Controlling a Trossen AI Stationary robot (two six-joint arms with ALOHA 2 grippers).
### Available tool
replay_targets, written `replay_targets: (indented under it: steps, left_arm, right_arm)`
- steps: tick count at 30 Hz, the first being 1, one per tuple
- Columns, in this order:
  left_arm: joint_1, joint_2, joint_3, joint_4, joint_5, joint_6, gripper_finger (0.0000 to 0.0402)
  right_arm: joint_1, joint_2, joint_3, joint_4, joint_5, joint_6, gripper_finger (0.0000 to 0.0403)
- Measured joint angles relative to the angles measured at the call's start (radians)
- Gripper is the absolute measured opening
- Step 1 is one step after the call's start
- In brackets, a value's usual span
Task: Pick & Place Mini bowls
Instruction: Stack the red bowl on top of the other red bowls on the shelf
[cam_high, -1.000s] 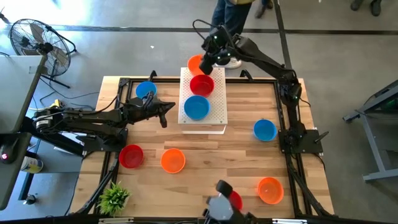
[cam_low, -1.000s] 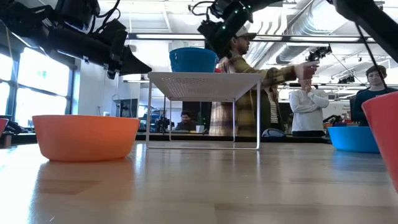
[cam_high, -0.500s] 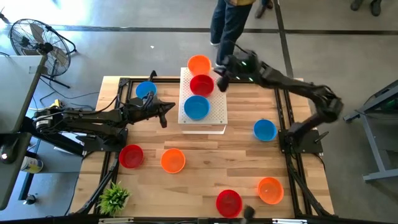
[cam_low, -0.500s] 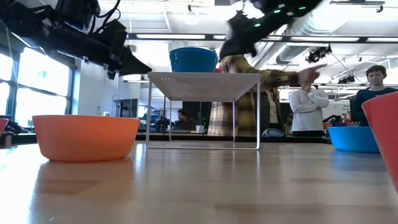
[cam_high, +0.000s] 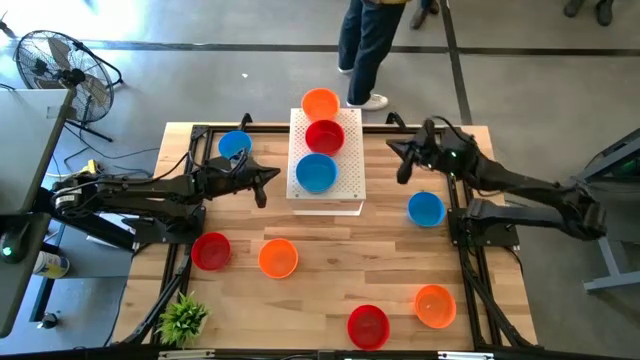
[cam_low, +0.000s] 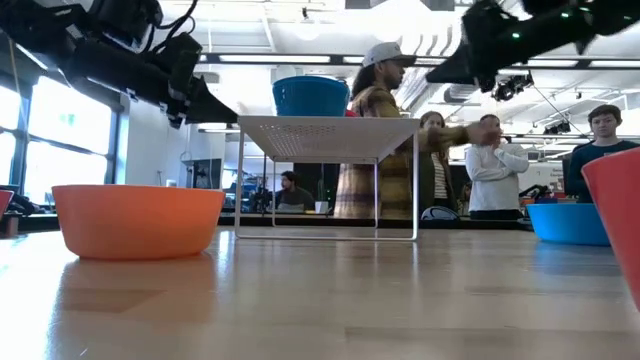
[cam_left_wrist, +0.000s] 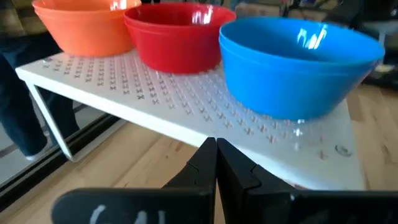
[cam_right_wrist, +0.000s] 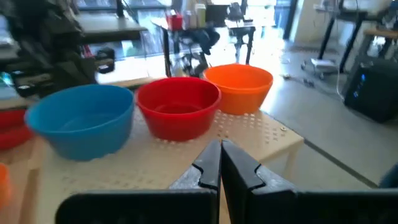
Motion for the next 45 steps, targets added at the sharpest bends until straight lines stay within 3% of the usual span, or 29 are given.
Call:
replay_targets:
  steps: [7,12,17,23,31,35,38,45]
  left_arm:
    - [-0.033,-0.067,0.17,-0.462,-0.025,-0.018,0.0]
    - [-0.159,-0.068,0.287,-0.733,-0.125,-0.073,0.0]
    - [-0.295,-0.057,0.384,-1.018,-0.158,-0.246,0.0]
    - [-0.446,-0.043,0.446,-1.235,-0.1,-0.505,0.0]
    - [-0.631,0.103,0.5,-1.44,-0.012,-0.741,0.0004]
    - [-0.677,0.179,0.523,-1.566,0.019,-0.826,0.0034]
    - [-0.69,0.207,0.524,-1.618,0.03,-0.821,0.0078]
    - [-0.668,0.21,0.509,-1.633,0.04,-0.552,0.0173]
  right_arm:
    - [0.017,-0.132,-0.131,0.067,-0.002,-0.003,0.0]
    - [0.017,-0.156,-0.147,0.067,-0.003,-0.021,0.0]
    - [0.017,-0.156,-0.147,0.066,-0.015,-0.029,0.0]
    - [0.018,-0.156,-0.147,0.059,-0.035,-0.031,0.0]
    - [0.063,-0.155,-0.147,0.058,-0.043,-0.064,0.0]
    - [0.092,-0.154,-0.147,0.057,-0.044,-0.088,0.0]
    - [0.108,-0.154,-0.147,0.057,-0.044,-0.096,0.0]
    - [0.141,-0.154,-0.147,0.052,-0.044,-0.11,0.0]
